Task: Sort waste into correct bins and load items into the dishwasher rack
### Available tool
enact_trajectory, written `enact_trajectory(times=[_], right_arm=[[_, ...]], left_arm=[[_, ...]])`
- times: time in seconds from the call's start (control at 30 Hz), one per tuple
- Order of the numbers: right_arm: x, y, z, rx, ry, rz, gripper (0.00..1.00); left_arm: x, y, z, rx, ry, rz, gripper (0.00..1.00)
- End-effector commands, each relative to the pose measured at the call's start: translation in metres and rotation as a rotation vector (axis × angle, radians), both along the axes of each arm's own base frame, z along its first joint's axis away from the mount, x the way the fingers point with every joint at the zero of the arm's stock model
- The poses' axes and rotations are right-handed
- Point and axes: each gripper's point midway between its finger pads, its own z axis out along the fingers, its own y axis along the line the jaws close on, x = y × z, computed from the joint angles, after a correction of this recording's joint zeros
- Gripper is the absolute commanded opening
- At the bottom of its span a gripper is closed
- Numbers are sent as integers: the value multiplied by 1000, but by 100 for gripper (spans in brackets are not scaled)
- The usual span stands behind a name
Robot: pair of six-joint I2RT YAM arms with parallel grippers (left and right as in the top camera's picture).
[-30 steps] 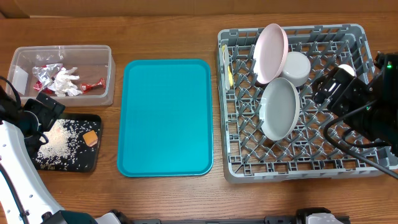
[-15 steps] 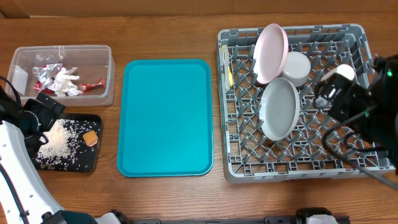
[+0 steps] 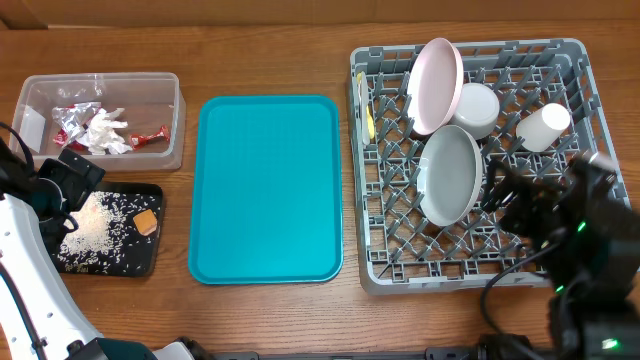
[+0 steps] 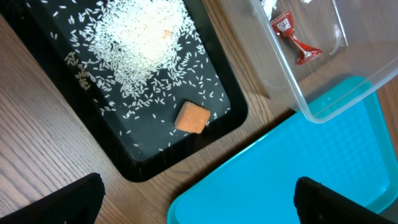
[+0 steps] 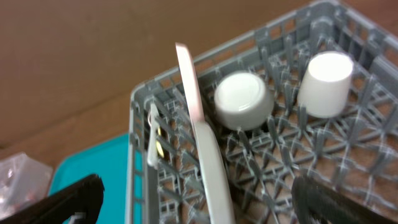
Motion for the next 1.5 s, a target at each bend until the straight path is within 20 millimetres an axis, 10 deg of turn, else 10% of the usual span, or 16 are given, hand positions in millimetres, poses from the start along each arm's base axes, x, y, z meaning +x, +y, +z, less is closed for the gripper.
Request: enact_trajectory(times=[0.0,0.6,1.47], right_arm=[[-5,3,-24,-17,-71,27,100],[-3,13,-118,-52,-364,92,100],[-10,14,-105,-243,-456,138,100]], left_arm=[[0,1,-1,5,4,-15,100],[0,1,-1,5,4,-15,100],[0,1,-1,5,4,-15,100]])
